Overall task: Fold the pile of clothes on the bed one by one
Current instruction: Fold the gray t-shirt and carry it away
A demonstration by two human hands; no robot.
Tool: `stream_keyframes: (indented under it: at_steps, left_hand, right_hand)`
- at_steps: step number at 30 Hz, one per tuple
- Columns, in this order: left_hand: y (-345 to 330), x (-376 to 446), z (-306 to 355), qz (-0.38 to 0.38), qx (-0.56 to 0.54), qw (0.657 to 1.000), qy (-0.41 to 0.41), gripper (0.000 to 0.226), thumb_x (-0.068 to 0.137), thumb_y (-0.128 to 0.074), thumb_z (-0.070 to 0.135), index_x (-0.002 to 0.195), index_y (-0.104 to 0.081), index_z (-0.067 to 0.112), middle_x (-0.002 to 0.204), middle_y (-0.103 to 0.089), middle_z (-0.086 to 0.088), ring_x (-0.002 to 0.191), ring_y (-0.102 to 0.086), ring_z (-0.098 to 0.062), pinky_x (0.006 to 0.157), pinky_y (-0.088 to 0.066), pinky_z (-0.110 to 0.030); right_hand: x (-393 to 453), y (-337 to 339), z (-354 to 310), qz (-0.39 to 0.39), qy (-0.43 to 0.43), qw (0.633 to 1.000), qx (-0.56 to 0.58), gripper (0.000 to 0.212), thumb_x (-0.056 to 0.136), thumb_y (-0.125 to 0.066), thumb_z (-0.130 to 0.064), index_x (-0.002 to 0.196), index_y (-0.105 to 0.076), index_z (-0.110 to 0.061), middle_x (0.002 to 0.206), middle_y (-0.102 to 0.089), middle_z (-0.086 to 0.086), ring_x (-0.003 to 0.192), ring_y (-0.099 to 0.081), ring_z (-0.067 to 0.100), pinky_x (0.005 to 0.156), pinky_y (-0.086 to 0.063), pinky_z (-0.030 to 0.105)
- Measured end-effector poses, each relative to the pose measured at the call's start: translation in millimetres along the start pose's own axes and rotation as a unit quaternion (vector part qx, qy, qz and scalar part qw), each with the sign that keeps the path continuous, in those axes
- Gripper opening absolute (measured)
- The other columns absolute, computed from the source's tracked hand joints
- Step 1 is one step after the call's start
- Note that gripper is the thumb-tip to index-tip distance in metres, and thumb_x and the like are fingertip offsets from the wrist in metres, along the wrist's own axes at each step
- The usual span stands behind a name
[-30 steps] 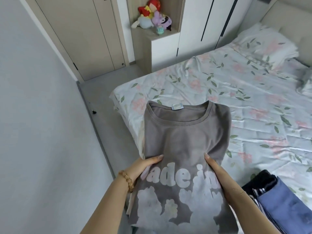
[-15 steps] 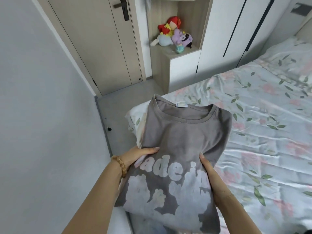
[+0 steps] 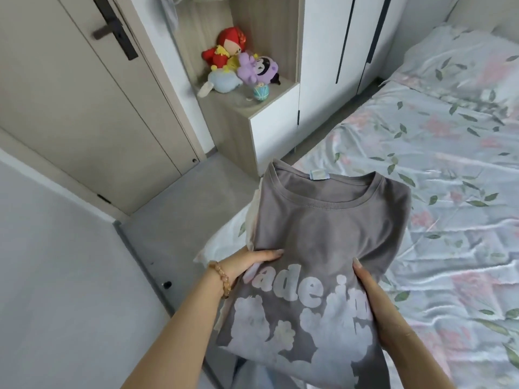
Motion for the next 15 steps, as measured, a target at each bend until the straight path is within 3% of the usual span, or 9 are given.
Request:
stream_keyframes:
  at_steps: [4, 9, 13, 15]
  left_hand:
    - [66.2, 67.9, 55.3, -0.045, 0.046, 0.998, -0.002, 0.03, 0.084, -0.069, 0.027, 0.11, -0.067, 0.013, 0.095, -0.075, 0.0, 0.087, -0.071, -0.012, 0.073, -0.054, -0.02]
    - [128.0, 171.0, 74.3, -0.086, 0.082, 0.993, 0.008, 0.022, 0.083, -0.071, 0.018, 0.104, -0.065, 0.017, 0.087, -0.076, 0.006, 0.081, -0.071, -0.008, 0.069, -0.053, -0.017]
    - [178.3, 260.7, 41.4, -0.091, 0.114, 0.988, 0.048, 0.038, 0.072, -0.077, 0.03, 0.106, -0.067, 0.016, 0.096, -0.075, 0.0, 0.091, -0.071, -0.014, 0.08, -0.054, -0.023]
    - [203.9, 302.4, 7.1, -0.095, 0.133, 0.981, 0.104, 0.05, 0.067, -0.078, 0.041, 0.108, -0.069, 0.014, 0.102, -0.074, -0.005, 0.098, -0.07, -0.02, 0.091, -0.053, -0.031]
  right_hand:
    - [65.4, -41.4, -16.5, 0.051, 0.027, 0.998, 0.032, 0.057, 0.084, -0.058, -0.055, 0.125, -0.065, -0.014, 0.122, -0.066, 0.015, 0.113, -0.064, 0.031, 0.105, -0.041, 0.047]
    - [159.5, -60.5, -9.4, 0.084, 0.047, 0.994, 0.053, 0.084, 0.06, -0.077, -0.066, 0.123, -0.066, -0.013, 0.123, -0.066, 0.017, 0.114, -0.063, 0.032, 0.101, -0.043, 0.044]
    - [243.4, -59.4, 35.1, 0.109, 0.007, 0.99, 0.093, 0.062, 0.083, -0.056, -0.057, 0.123, -0.065, -0.01, 0.121, -0.067, 0.016, 0.111, -0.065, 0.031, 0.09, -0.056, 0.039]
    - [282.2, -63.6, 67.4, 0.106, -0.024, 0.988, 0.107, 0.059, 0.089, -0.048, -0.054, 0.124, -0.064, -0.01, 0.122, -0.066, 0.016, 0.113, -0.064, 0.03, 0.093, -0.054, 0.039]
Point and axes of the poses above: each hand's wrist, its own x-axis towards the middle knuckle, its own y-axis out of the back of the hand, z = x × y, the point moved 5 cm from there along x, towards the middle knuckle
